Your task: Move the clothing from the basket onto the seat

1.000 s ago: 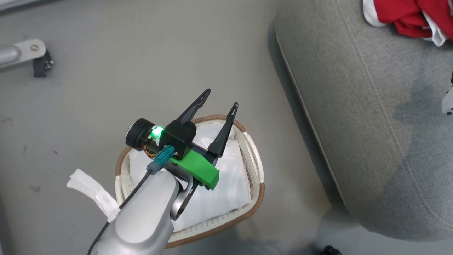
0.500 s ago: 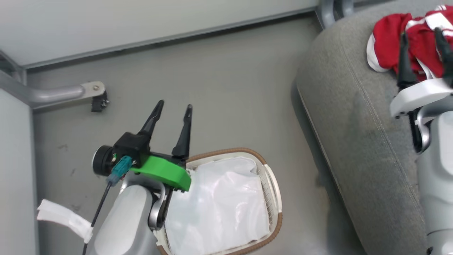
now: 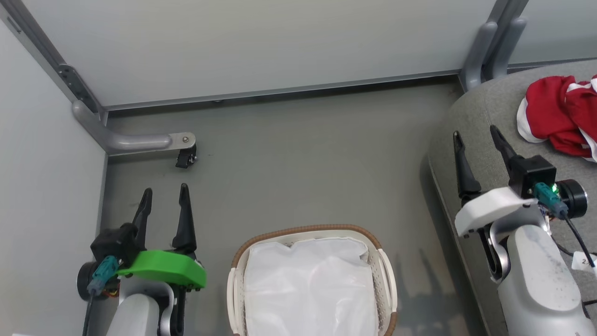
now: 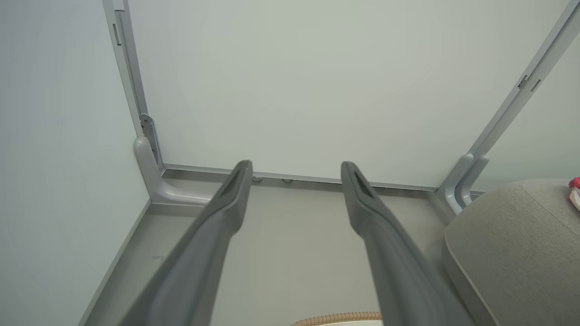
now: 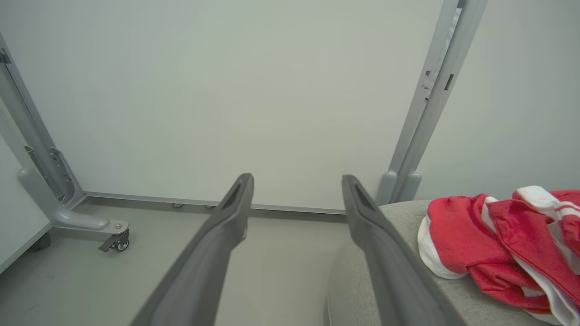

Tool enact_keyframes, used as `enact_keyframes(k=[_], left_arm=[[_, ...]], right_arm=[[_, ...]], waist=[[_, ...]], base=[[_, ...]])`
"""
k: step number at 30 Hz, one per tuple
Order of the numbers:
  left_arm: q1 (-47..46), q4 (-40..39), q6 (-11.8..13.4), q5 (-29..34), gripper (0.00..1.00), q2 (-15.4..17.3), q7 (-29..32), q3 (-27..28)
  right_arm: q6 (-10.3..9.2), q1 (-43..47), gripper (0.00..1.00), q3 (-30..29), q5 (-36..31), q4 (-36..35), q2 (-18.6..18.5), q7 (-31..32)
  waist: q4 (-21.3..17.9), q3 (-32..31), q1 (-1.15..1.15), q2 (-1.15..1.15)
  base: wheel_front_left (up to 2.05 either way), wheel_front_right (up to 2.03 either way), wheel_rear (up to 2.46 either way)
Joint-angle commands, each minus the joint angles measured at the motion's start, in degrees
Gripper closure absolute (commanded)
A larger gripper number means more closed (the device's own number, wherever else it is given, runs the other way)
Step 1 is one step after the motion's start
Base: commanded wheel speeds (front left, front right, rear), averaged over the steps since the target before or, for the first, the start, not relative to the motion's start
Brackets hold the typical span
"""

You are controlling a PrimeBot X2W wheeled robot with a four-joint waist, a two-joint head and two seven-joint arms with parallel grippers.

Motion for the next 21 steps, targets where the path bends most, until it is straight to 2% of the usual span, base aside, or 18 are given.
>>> enact_keyframes(k=[1,9,21], left_arm=[[1.92,0.01,-0.04,0.48,0.0,-0.03,-0.2,0.93],[7.72,-0.55,-0.71,0.53,0.0,-0.05,-0.2,3.39],[11.24,-0.99,0.08,-0.58,0.0,-0.05,-0.2,2.14]], right_arm=[[-0.06,2.3,0.0,0.39,0.76,-0.89,-0.13,-0.28],[-0.06,10.64,0.0,4.47,6.63,-5.5,-0.01,-0.28],[-0.06,17.86,0.0,5.41,7.78,-7.18,0.04,-0.28]], waist=[[1.4,-1.9,0.0,0.0],[1.4,-3.78,0.0,0.0],[0.95,-4.68,0.0,0.0]], base=[[0.0,0.0,0.0],[0.0,0.0,0.0],[0.0,0.0,0.0]])
